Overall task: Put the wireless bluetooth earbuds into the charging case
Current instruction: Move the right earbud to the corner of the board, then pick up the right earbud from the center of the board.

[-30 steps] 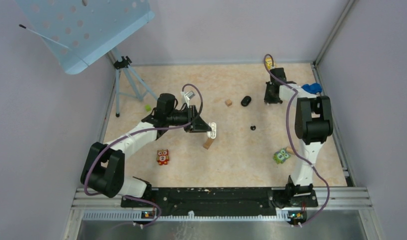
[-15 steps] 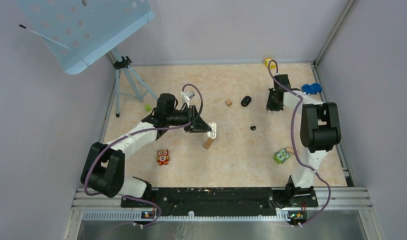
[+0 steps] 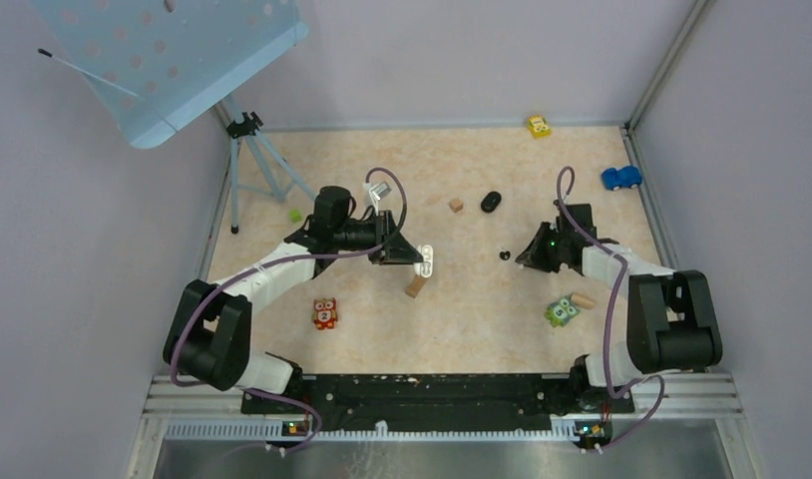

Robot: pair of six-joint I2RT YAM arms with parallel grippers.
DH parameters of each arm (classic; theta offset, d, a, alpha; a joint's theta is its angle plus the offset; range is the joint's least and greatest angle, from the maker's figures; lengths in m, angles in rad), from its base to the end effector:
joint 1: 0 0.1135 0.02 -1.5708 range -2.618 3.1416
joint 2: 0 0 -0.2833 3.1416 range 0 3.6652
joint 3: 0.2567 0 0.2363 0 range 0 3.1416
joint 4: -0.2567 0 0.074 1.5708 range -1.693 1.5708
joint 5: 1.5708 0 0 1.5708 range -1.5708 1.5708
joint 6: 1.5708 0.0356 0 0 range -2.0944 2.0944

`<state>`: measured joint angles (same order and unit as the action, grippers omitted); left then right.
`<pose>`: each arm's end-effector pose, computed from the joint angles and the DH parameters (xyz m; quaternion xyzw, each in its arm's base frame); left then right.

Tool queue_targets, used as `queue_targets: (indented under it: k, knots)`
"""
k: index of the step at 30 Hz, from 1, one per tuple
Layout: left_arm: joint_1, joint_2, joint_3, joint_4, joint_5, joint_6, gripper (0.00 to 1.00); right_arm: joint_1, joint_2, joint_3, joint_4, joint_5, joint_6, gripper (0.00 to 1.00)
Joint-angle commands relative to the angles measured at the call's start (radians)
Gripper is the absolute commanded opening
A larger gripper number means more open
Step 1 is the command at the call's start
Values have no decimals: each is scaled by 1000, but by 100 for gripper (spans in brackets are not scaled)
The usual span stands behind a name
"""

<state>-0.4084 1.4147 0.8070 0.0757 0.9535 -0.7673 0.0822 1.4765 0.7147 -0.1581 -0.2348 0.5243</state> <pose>0.2449 -0.1376 0.2641 0.0865 0.7996 -0.5761 0.1461 0.2644 0.0301 0.1948 0.1698 0.9263 0.2007 0.2699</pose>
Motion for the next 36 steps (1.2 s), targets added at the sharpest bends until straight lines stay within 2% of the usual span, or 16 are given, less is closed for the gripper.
queue_targets:
  k: [1,8,16,20,24,36]
  knots:
    - [-3,19,3,62,31,9,3,-5,-84,-84,104,-66,87,0]
    - [-4,24,8,61,31,11,3,-5,-73,-114,61,-24,64,1]
    - [-4,24,13,59,28,8,3,-5,-106,-106,-5,49,29,25]
    - [-4,29,17,59,28,7,3,-4,-137,-102,-42,77,6,31]
    - [-4,32,20,59,29,7,3,-4,-144,-101,-62,85,-12,31]
    - [-4,30,23,58,33,9,3,-5,-159,-107,-41,63,-18,15]
